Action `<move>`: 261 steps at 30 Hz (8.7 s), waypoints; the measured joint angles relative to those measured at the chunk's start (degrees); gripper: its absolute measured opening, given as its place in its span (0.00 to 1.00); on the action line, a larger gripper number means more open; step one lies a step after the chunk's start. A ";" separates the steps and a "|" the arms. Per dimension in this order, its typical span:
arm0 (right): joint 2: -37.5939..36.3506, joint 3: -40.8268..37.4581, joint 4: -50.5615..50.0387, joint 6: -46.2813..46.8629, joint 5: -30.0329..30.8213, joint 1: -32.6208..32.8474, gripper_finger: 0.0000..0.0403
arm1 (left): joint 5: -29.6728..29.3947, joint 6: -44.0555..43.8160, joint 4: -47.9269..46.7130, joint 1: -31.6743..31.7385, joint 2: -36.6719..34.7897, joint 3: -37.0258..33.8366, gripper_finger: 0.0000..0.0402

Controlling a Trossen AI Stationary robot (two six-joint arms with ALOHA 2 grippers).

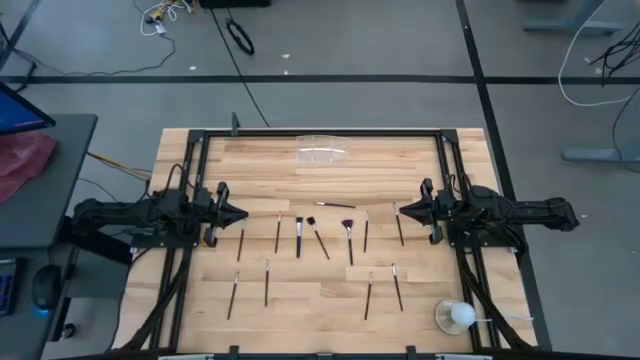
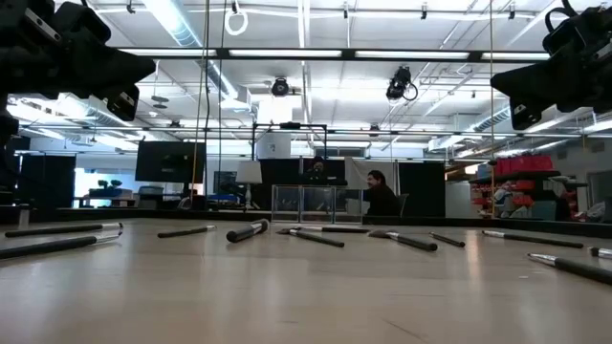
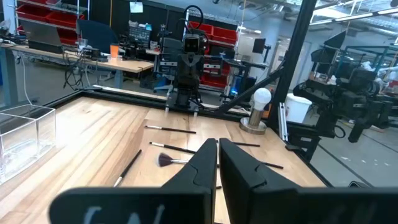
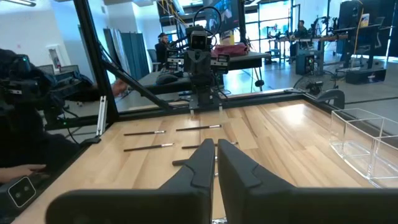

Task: Put items in baskets/containers

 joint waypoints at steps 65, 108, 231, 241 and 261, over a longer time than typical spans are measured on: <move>44.86 1.71 46.62 21.68 18.99 6.10 0.06 | -0.01 0.00 0.03 0.00 0.00 -0.01 0.06; 105.51 52.72 -19.34 44.72 22.28 12.48 0.34 | -0.01 0.00 -0.01 0.00 0.00 0.01 0.06; 75.36 29.81 45.48 -4.87 33.82 13.38 0.34 | 4.23 5.56 37.36 24.95 90.64 43.60 0.06; 76.11 28.83 47.08 -4.44 33.50 13.58 0.31 | 7.44 16.55 13.20 30.33 102.45 65.24 0.06; 76.11 28.83 46.57 -4.42 32.39 14.89 0.29 | 1.39 19.98 8.41 32.27 108.16 66.76 0.08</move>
